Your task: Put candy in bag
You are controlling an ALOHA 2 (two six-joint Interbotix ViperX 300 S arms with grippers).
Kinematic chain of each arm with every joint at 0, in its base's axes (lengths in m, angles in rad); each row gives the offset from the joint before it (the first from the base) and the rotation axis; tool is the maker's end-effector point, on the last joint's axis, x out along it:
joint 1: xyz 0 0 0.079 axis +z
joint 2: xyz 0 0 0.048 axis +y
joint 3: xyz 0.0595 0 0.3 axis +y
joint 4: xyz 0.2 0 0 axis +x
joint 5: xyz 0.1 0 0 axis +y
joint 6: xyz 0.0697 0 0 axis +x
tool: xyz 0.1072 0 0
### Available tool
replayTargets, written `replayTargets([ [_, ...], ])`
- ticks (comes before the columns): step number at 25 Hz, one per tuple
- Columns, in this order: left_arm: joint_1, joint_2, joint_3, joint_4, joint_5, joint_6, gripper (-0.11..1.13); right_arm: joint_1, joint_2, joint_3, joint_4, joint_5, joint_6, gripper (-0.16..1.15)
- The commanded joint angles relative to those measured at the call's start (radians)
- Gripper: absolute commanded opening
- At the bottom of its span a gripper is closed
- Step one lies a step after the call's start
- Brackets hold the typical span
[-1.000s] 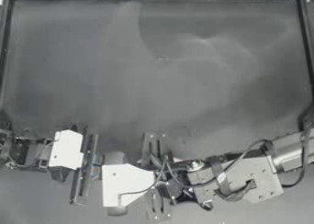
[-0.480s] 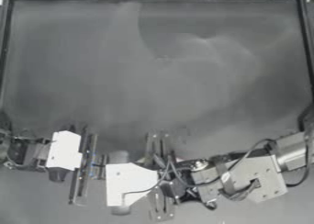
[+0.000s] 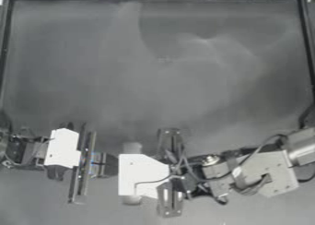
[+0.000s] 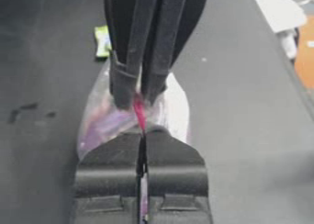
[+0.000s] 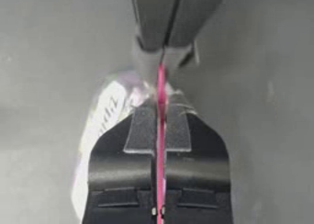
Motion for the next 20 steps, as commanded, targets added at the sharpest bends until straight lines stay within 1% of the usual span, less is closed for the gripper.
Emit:
replayTargets([
  [1, -0.005, -0.072, -0.006, 0.0, -0.005, 0.003, 0.11, 0.003, -0.048, 0.025, 0.005, 0.006, 0.02, 0.04],
  [9, -0.005, -0.072, -0.005, 0.0, -0.003, 0.003, 0.11, 0.014, -0.077, 0.094, 0.006, -0.006, 0.067, 0.04],
  [20, -0.005, -0.066, -0.005, 0.0, -0.005, 0.0, 0.11, 0.041, -0.146, 0.21, -0.003, -0.029, 0.179, 0.04],
])
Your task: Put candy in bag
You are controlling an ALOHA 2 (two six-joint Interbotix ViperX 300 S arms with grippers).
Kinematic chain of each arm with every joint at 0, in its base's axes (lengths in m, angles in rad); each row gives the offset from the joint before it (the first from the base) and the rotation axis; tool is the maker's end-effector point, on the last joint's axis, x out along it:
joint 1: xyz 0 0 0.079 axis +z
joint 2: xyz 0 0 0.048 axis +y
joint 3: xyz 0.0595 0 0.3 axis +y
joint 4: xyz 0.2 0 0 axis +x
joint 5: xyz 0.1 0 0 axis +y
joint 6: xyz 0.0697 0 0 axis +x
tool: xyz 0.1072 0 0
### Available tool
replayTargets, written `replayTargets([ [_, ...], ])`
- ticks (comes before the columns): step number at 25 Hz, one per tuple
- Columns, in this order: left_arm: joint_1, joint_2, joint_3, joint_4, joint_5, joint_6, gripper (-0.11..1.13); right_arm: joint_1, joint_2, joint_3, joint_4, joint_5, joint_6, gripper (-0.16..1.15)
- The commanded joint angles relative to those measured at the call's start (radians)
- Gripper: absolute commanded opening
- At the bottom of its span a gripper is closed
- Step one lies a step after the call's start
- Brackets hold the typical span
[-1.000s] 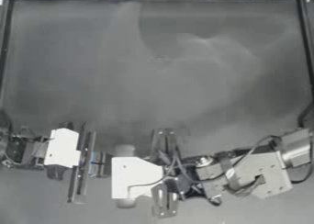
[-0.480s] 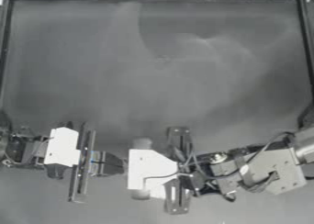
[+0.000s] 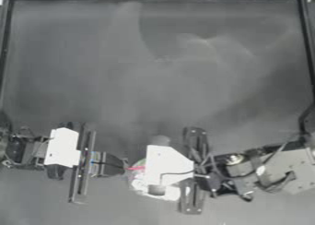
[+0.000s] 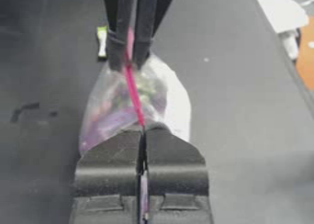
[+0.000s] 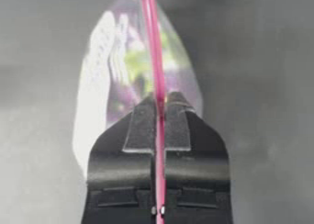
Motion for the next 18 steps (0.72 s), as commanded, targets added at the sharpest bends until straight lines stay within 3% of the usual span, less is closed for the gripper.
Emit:
replayTargets([
  [1, -0.006, -0.064, -0.008, 0.002, -0.005, -0.002, 0.11, 0.015, -0.048, 0.034, 0.003, -0.008, 0.035, 0.04],
  [18, -0.006, -0.061, -0.008, -0.008, 0.009, -0.002, 0.11, 0.084, -0.141, 0.189, -0.063, -0.023, 0.245, 0.04],
])
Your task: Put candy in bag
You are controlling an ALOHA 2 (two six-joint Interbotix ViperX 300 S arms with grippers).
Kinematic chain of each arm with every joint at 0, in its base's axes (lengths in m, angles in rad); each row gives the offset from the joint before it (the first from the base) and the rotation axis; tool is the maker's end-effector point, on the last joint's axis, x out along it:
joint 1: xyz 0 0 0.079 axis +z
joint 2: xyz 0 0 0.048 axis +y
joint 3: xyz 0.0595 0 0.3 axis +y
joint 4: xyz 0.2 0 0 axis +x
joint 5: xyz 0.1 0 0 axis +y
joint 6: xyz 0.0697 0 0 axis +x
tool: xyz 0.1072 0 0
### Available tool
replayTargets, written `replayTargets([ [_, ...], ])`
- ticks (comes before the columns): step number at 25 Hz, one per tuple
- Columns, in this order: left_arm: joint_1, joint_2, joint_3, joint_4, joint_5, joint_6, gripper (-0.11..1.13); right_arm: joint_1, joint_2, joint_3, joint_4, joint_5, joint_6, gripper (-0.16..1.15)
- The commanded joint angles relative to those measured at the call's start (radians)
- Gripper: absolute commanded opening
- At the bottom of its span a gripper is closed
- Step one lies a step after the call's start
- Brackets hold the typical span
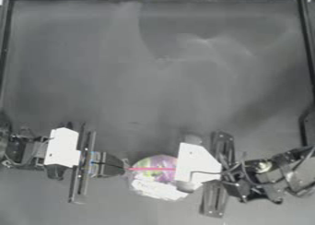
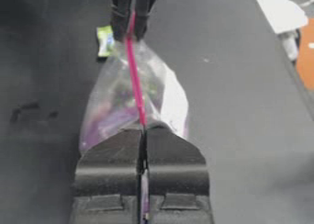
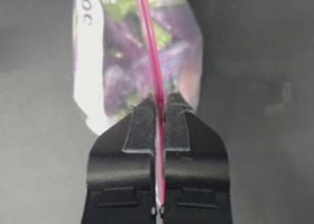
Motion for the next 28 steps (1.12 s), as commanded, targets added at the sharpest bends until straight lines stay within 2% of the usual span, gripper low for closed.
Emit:
replayTargets([
  [1, -0.005, -0.061, -0.008, -0.005, 0.008, -0.003, 0.11, 0.018, -0.043, 0.021, 0.003, 0.009, 0.025, 0.04],
  [12, -0.005, -0.052, -0.008, -0.012, 0.008, -0.002, 0.11, 0.066, -0.094, 0.097, 0.002, 0.009, 0.137, 0.04],
  [28, -0.006, -0.051, -0.008, -0.015, 0.012, -0.003, 0.11, 0.137, -0.12, 0.16, 0.002, 0.015, 0.252, 0.04],
])
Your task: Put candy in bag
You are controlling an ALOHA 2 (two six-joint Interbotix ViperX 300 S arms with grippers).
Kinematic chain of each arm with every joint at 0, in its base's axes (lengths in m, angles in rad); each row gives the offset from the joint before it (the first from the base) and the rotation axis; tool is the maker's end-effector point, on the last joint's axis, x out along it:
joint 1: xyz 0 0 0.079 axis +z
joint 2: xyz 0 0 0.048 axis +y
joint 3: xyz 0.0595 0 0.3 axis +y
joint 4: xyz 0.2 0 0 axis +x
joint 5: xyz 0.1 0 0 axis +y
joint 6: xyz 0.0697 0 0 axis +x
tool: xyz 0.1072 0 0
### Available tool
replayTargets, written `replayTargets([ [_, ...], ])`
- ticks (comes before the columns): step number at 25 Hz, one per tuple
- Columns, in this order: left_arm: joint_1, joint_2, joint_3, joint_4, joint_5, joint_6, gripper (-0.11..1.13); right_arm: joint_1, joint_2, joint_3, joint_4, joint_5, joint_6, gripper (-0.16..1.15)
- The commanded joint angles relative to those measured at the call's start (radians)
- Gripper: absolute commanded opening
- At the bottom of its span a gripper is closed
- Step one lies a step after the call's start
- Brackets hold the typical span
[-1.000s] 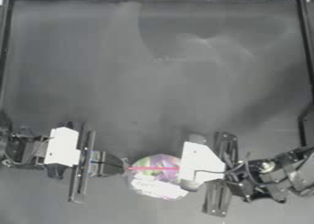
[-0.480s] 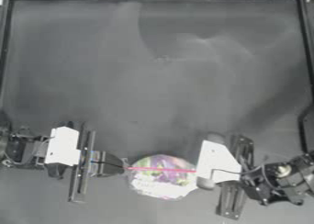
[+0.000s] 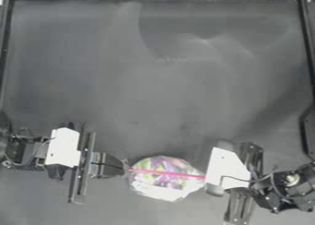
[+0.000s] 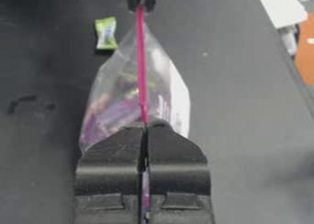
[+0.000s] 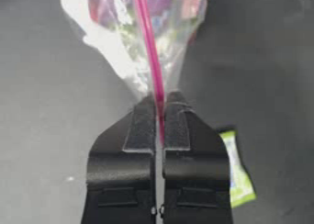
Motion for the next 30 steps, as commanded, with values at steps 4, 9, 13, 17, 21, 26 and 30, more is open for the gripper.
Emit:
replayTargets([
  [4, -0.006, -0.048, -0.008, -0.003, -0.003, -0.002, 0.11, 0.029, -0.052, 0.025, 0.006, 0.012, 0.032, 0.04],
  [9, -0.006, -0.041, -0.008, -0.005, -0.003, -0.003, 0.11, 0.032, -0.061, 0.037, 0.008, 0.012, 0.04, 0.04],
  [13, -0.006, -0.038, -0.008, -0.006, -0.003, -0.003, 0.11, 0.034, -0.067, 0.035, 0.005, 0.018, 0.038, 0.04],
  [17, -0.002, -0.038, -0.008, -0.006, -0.002, -0.003, 0.11, 0.032, -0.091, 0.026, -0.018, 0.044, 0.04, 0.04],
  [21, 0.011, -0.038, -0.015, -0.006, -0.003, 0.0, 0.11, 0.032, -0.114, 0.006, -0.071, 0.072, 0.038, 0.04],
  [26, 0.034, -0.041, -0.023, -0.006, -0.003, 0.003, 0.11, 0.021, -0.137, -0.014, -0.14, 0.094, 0.034, 0.04],
  [30, 0.051, -0.051, -0.025, -0.006, -0.003, 0.005, 0.11, -0.005, -0.17, -0.017, -0.176, 0.095, 0.025, 0.04],
])
